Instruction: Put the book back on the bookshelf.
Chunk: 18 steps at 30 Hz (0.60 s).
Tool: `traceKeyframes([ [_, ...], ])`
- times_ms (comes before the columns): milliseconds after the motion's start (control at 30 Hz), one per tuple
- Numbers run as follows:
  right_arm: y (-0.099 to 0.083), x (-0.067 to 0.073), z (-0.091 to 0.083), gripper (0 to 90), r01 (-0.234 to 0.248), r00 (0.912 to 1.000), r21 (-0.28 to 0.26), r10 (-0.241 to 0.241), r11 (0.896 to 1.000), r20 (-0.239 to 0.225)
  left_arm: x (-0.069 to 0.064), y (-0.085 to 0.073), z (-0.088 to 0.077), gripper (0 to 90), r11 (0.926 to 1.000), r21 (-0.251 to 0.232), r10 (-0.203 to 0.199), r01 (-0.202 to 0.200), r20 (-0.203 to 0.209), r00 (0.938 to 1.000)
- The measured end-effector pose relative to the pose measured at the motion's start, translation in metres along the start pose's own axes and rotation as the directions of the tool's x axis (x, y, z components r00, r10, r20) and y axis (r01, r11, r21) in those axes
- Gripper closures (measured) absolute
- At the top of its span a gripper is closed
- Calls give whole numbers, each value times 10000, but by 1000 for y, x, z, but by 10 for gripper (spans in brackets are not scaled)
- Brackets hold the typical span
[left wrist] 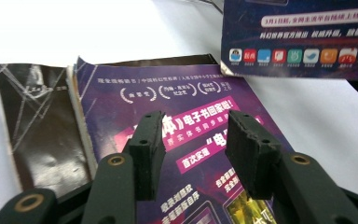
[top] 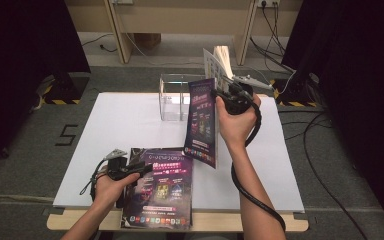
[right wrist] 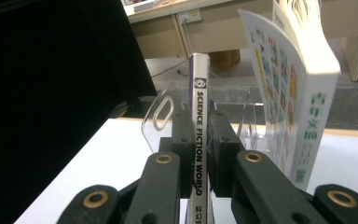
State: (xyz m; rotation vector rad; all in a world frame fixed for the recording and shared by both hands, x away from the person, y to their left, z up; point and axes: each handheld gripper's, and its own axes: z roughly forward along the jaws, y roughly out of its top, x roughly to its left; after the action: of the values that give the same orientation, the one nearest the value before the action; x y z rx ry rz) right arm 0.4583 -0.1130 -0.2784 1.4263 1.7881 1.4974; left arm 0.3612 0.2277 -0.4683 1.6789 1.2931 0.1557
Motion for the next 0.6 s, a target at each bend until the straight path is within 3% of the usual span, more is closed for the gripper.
traceKeyframes([
  [267, 10, 5, 11, 835, 409, 9988, -191, -403, 9990, 283, 7, -4, -6, 555, 9998, -86, -161, 159, -229, 9996],
  [600, 18, 2, 20, 835, 253, 9993, -418, -241, 9988, 299, 8, -5, -7, 555, 9996, -114, -242, 239, -224, 9995],
])
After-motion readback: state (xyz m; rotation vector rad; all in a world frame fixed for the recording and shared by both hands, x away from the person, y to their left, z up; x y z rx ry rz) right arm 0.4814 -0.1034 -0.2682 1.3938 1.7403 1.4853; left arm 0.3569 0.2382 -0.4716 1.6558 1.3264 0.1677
